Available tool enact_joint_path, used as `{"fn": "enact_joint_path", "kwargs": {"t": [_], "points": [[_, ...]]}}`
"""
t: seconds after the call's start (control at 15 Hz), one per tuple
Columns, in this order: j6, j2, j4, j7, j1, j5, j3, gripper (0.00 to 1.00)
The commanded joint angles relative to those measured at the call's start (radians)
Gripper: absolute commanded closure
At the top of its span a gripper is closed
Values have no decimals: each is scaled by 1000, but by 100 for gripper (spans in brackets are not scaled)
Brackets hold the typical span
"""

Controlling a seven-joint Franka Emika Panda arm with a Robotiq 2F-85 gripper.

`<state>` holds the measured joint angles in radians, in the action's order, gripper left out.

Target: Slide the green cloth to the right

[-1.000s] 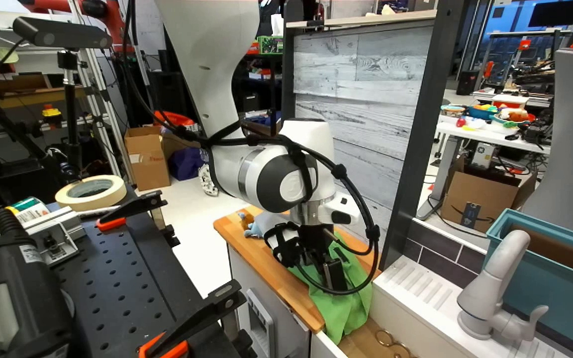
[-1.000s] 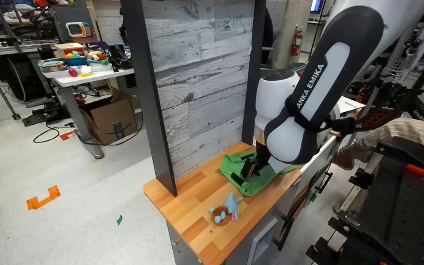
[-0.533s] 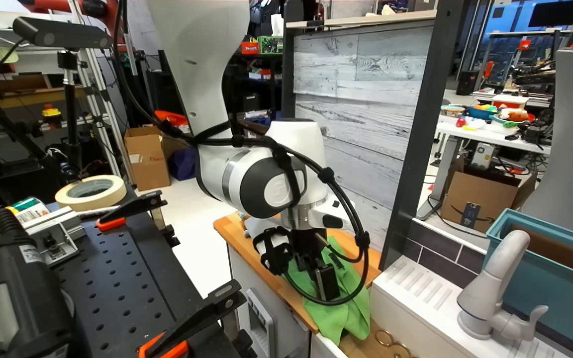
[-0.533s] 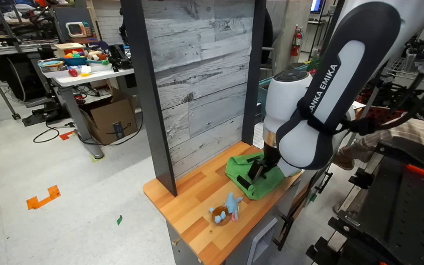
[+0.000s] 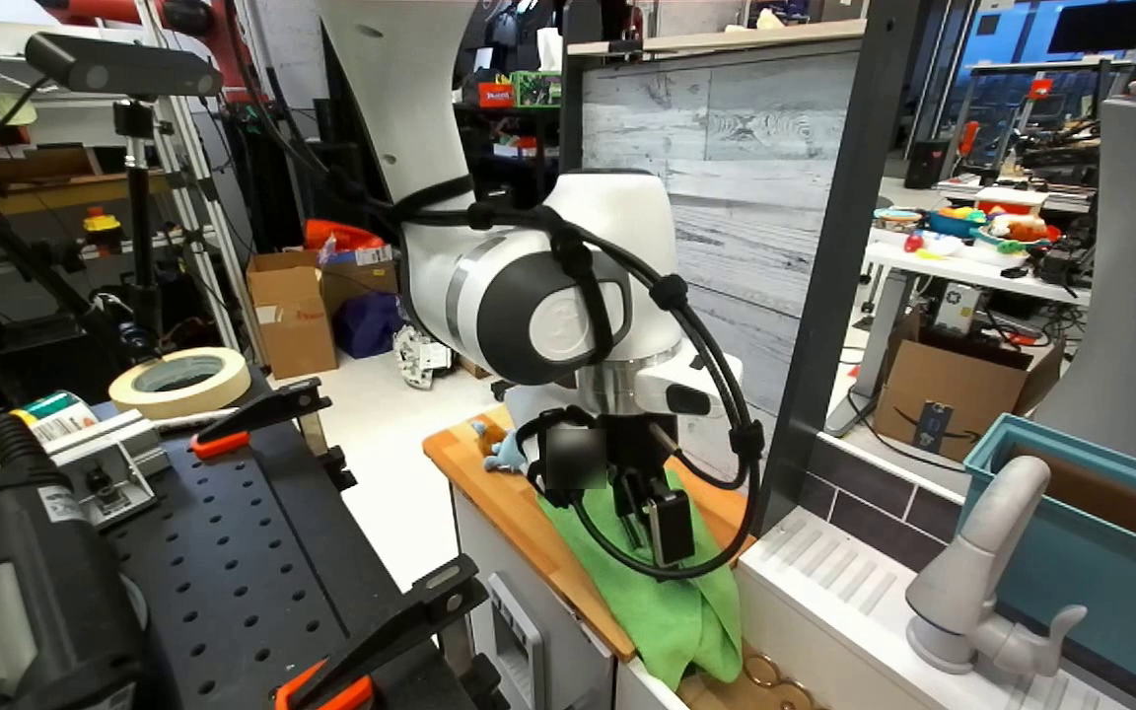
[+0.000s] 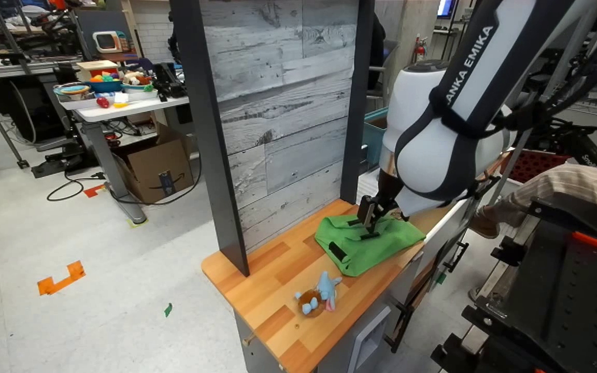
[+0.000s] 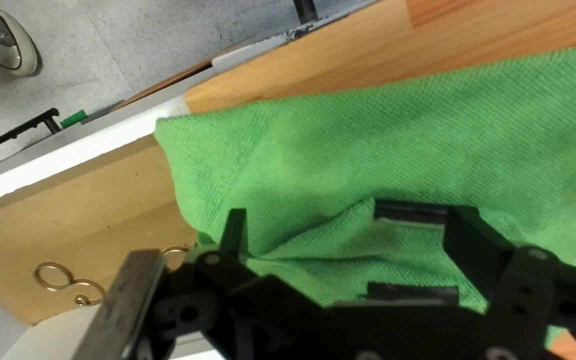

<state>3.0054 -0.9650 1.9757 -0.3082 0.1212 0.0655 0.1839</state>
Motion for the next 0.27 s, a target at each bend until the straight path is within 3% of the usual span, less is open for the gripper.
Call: {"fn": "enact_joint_path", "kwargs": {"t": [0.0,0.07,0.2], "points": [[0,148,121,106,-90,5,-84,0],[-3,56,36,53,-38,16,-32,0],[-3,106,74,86,-66,14,-58,0]]}}
